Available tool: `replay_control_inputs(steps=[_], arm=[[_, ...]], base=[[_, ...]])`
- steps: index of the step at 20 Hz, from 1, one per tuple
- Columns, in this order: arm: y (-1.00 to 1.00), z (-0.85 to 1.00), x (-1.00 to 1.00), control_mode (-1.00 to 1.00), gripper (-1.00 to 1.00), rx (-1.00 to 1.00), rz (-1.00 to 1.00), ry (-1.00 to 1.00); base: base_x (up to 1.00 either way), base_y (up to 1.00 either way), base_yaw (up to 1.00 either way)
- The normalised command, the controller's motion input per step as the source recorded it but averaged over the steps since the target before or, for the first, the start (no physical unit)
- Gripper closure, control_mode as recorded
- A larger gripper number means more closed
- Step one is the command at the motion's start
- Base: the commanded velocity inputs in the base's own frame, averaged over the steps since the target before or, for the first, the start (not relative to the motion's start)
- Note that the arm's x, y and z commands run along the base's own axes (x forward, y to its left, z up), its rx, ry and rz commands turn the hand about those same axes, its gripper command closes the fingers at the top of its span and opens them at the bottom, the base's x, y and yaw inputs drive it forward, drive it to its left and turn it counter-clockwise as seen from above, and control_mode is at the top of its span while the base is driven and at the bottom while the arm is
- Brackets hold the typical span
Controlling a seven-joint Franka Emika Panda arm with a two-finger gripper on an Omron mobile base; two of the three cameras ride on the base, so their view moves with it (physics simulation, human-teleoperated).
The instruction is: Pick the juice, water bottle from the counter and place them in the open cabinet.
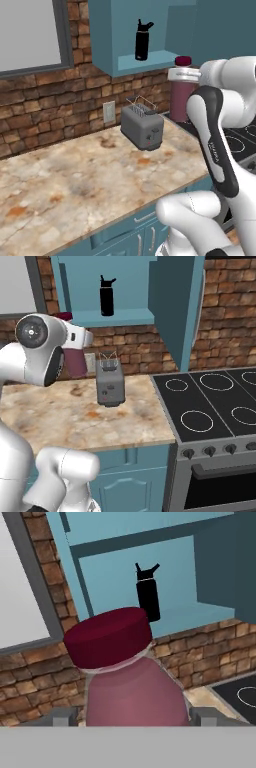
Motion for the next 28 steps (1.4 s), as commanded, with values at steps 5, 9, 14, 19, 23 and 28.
replay_control_inputs(steps=[5,9,14,19,23,28], arm=[[0.0,0.25,0.1,-1.0,1.0,0.07,0.0,-0.15],[0.15,0.02,0.37,-1.0,1.0,0.08,0.0,-0.22],[0.3,0.41,0.34,-1.0,1.0,0.03,0.0,-0.05],[0.08,0.77,0.03,-1.0,1.0,0.0,0.0,0.02],[0.0,0.31,0.39,-1.0,1.0,0.0,0.03,0.19],[0.0,-0.16,0.51,-1.0,1.0,0.0,0.04,0.11]], base=[[0.0,0.0,0.0],[0.0,0.0,0.0],[0.0,0.0,0.0],[0.0,0.0,0.0],[0.0,0.0,0.0],[0.0,0.0,0.0]])
